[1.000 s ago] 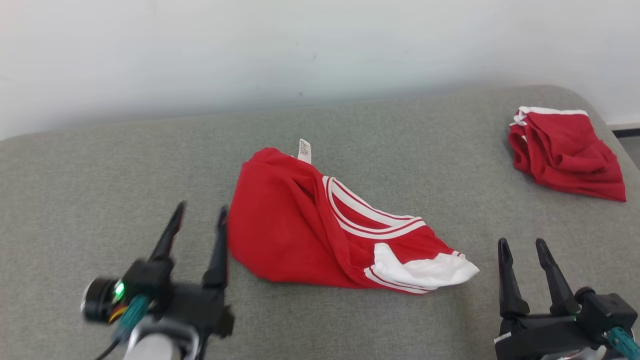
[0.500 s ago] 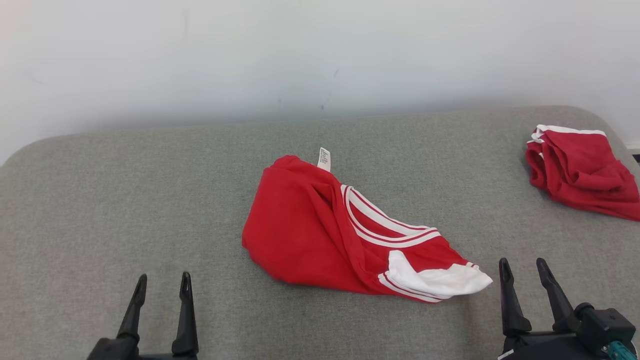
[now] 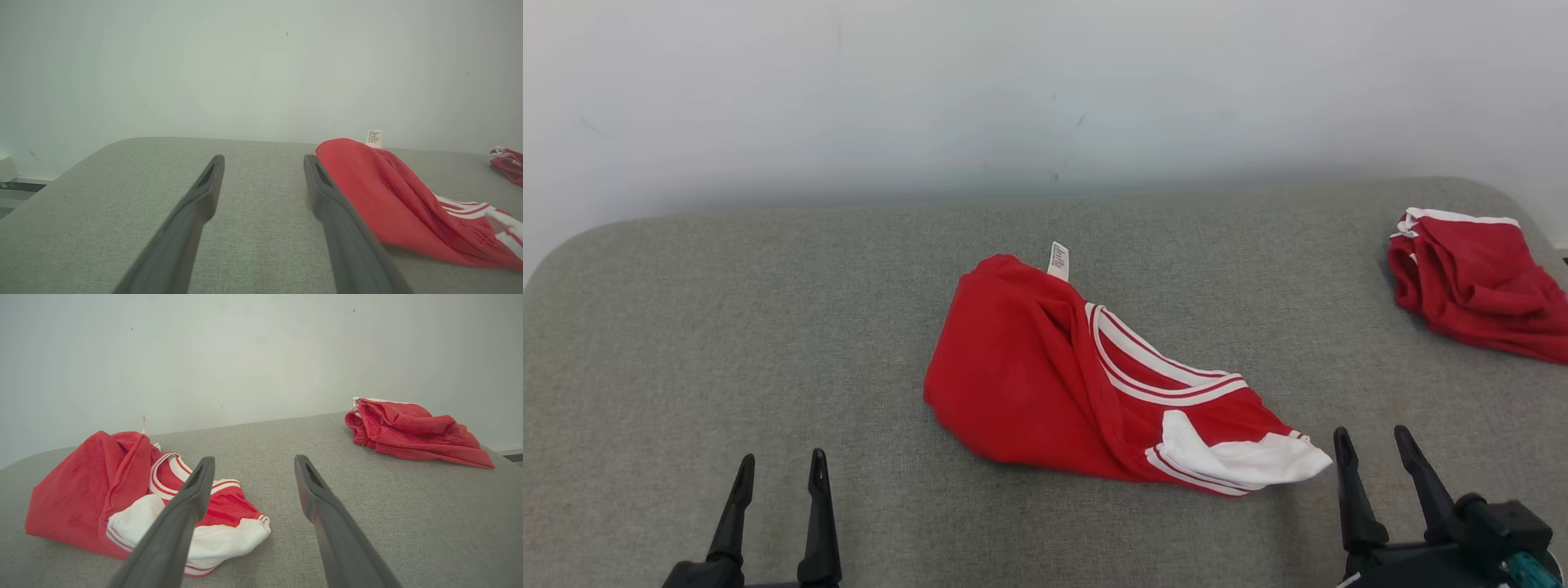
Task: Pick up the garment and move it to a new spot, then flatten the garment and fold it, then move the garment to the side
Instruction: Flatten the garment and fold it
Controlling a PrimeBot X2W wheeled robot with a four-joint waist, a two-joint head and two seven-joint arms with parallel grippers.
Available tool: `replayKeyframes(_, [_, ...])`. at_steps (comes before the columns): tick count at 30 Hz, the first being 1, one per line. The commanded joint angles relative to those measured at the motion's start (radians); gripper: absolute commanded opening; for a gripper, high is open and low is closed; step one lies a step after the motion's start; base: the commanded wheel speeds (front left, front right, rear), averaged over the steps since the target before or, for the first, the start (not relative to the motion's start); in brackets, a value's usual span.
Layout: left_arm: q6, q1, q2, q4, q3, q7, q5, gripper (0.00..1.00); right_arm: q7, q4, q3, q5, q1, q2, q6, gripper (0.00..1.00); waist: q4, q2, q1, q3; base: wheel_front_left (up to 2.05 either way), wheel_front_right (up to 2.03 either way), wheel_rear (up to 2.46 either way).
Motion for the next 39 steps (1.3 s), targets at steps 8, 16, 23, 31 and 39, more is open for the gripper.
replayKeyframes(8, [-0.033,-0.023,-0.031,0.008,0.007,-0.003,0.038,1.0,0.022,0.059,0.076,-0.007,-0.126,-0.082,-0.003,1.0,0.026,0.0,0.0001,0.033,0.0,0.0,0.0])
replayKeyframes(16, [-0.05,-0.053,-0.054,0.023,0.002,-0.003,0.047,1.0,0.111,0.172,0.214,0.017,-0.333,-0.176,-0.003,1.0,0.099,0.0,0.0001,0.085,0.0,0.0,0.0])
replayKeyframes(23, [-0.066,-0.078,-0.063,0.038,-0.005,-0.003,0.035,1.0,0.222,0.32,0.358,0.08,-0.514,-0.215,-0.003,1.0,0.168,0.0,0.0001,0.134,0.0,0.0,0.0])
replayKeyframes(31, [-0.059,-0.115,-0.066,0.049,-0.031,-0.003,0.01,1.0,0.308,0.504,0.519,0.165,-0.658,-0.241,-0.003,1.0,0.229,0.0,0.0001,0.17,0.0,0.0,0.0])
replayKeyframes(39, [-0.045,-0.127,-0.065,0.054,-0.046,-0.003,-0.012,1.0,0.396,0.626,0.662,0.234,-0.727,-0.254,-0.003,1.0,0.25,0.0,0.0001,0.185,0.0,0.0,0.0])
